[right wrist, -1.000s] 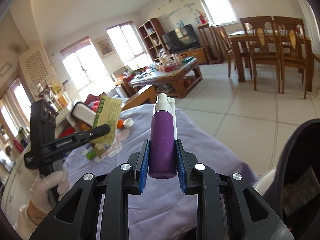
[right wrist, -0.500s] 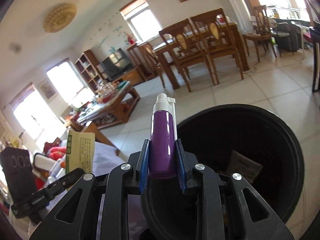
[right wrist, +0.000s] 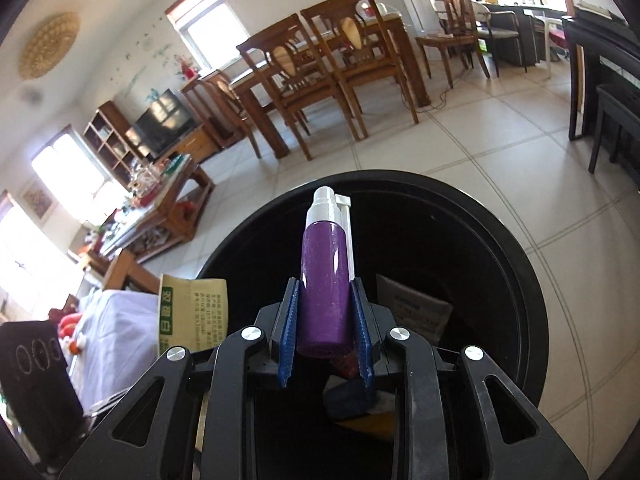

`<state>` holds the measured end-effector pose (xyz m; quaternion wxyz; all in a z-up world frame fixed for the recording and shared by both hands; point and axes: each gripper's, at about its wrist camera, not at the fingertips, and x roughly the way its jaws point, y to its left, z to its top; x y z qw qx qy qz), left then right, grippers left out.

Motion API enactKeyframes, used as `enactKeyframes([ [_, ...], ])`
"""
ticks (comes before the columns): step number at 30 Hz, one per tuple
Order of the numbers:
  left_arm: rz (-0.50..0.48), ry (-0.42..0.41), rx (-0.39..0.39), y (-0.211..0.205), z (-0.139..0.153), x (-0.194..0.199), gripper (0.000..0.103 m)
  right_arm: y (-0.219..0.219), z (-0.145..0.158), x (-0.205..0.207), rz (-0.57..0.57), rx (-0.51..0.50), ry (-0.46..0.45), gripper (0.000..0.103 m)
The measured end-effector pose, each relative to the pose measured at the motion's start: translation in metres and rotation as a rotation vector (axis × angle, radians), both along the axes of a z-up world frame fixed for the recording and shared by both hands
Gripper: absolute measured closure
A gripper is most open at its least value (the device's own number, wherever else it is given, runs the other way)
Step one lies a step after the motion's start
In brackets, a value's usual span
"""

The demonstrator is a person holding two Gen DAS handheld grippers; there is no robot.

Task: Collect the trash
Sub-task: 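Open both grippers to drop the carton and spray bottle into the bin, then grasp the green gum pack with the left gripper while the right gripper grasps the white bottle cap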

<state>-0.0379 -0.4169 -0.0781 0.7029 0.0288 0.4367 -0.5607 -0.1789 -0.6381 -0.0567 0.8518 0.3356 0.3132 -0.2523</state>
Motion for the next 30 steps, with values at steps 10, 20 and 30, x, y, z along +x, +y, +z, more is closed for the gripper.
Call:
enactKeyframes([
  [10,0.019,-0.069,0.01,0.005,0.008,-0.008,0.042,0.007,0.006,0.012,-0.009,-0.022,-0.003,0.06],
  [20,0.099,-0.13,-0.031,0.056,0.027,-0.004,0.032,0.021,0.013,0.016,0.029,-0.062,-0.038,0.051],
  [30,0.309,-0.224,-0.017,0.163,0.042,0.026,0.027,0.08,0.025,0.063,0.225,-0.121,-0.055,0.041],
])
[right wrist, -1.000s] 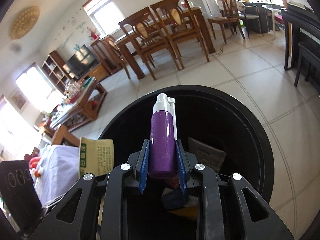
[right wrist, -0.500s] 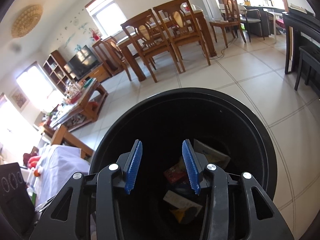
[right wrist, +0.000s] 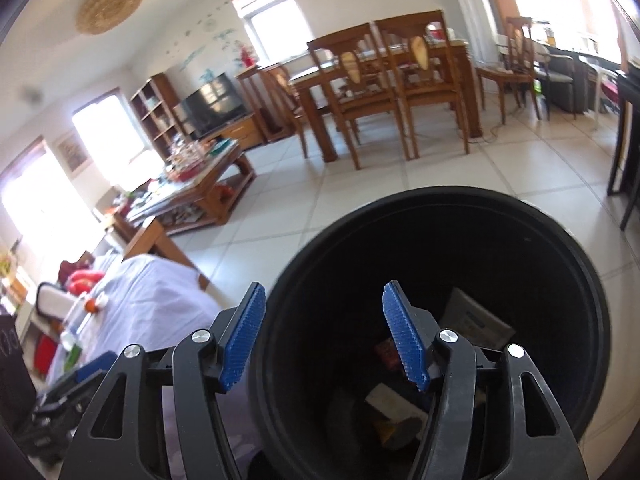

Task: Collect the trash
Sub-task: 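Grasp the green gum pack with the left gripper while the right gripper grasps the white bottle cap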

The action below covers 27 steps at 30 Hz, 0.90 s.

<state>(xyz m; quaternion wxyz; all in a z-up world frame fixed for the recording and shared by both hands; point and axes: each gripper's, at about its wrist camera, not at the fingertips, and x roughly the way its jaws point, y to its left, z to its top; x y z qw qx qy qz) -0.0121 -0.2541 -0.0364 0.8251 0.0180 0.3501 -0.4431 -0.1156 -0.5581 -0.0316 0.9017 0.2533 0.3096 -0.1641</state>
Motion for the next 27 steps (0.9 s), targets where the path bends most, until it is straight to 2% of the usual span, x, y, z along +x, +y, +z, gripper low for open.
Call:
enactKeyframes([
  [8,0.198,-0.034,0.012,0.102,0.006,0.031,0.027,0.072,0.006,0.064,0.215,-0.031,0.033,0.041],
  [16,0.395,-0.072,0.044,0.197,0.012,0.062,0.024,0.172,0.019,0.125,0.44,-0.06,0.016,0.041],
  [21,0.445,-0.034,0.104,0.234,0.004,0.091,0.023,0.235,0.026,0.172,0.578,-0.085,0.026,0.041],
  [27,0.447,0.008,0.172,0.258,-0.013,0.109,0.023,0.297,0.033,0.226,0.721,-0.169,0.06,0.042],
])
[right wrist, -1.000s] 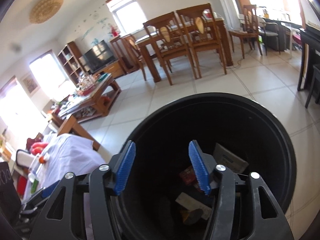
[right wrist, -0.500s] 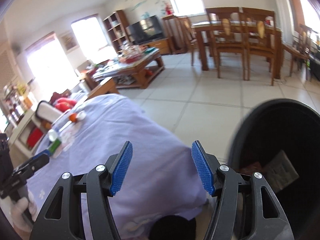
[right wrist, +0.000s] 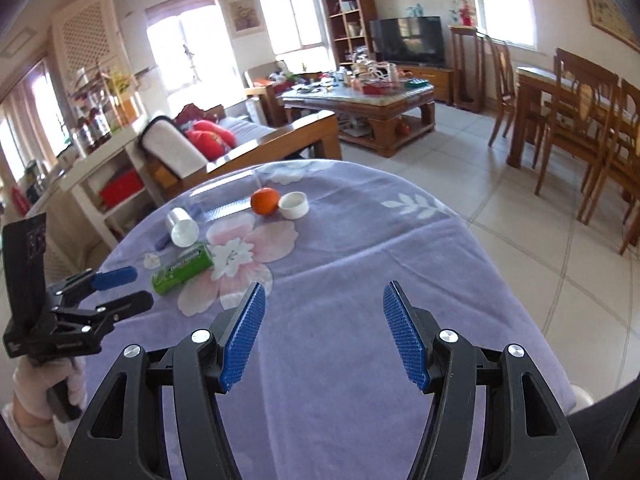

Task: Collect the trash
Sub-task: 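Grasp the green gum pack with the left gripper while the right gripper grasps the white bottle cap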

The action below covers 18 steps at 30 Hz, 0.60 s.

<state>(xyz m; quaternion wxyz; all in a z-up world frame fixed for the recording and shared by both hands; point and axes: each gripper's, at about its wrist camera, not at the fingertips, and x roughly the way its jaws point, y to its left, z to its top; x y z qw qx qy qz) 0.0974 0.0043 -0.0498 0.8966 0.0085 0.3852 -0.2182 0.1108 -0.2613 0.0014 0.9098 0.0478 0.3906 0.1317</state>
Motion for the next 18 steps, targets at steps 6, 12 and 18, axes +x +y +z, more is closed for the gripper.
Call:
enactKeyframes([
  [6,-0.042,0.05,0.062,-0.004,-0.008,0.022,0.023,0.039,-0.007,0.057,0.081,-0.085,0.031,0.042],
  [12,-0.08,0.107,0.092,-0.008,-0.019,0.043,0.023,0.058,-0.027,0.109,0.112,-0.18,0.052,0.042],
  [18,-0.105,0.109,0.083,-0.005,-0.023,0.047,0.029,0.072,-0.047,0.154,0.174,-0.206,0.093,0.042],
])
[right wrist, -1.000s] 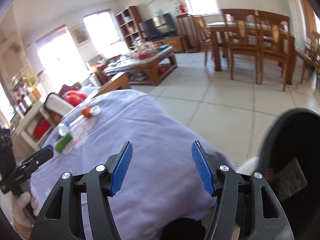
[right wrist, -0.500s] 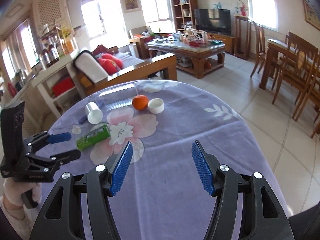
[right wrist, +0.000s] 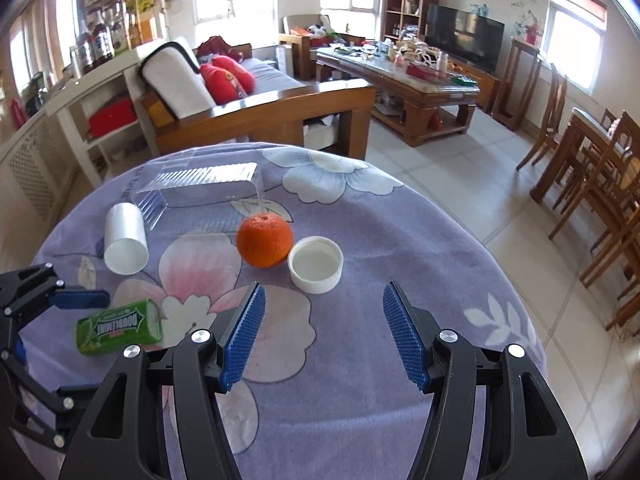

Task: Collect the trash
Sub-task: 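Grasp the green gum pack with the left gripper while the right gripper grasps the white bottle cap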

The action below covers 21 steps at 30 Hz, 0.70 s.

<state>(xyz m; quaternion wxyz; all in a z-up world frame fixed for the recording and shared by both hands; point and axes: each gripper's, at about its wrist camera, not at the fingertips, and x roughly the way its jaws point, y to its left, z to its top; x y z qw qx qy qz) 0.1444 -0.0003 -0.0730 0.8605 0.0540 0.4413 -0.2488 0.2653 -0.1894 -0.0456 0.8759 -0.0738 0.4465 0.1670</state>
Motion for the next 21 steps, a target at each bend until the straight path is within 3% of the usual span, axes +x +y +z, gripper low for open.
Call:
enactKeyframes([
  [1,0.002,-0.005,-0.001,0.002,0.001,0.001,0.036,0.002,-0.004,0.006,0.004,-0.012,0.008,0.042],
  [7,0.006,-0.041,0.014,0.007,0.003,0.0,0.051,0.008,-0.024,0.028,0.034,-0.011,0.031,0.042],
  [13,0.036,-0.043,-0.006,0.009,0.005,0.006,0.068,0.007,-0.027,0.032,0.04,0.026,0.026,0.063],
  [21,0.056,-0.027,-0.045,0.017,0.007,0.014,0.072,0.005,-0.024,0.024,0.03,0.054,0.048,0.067],
])
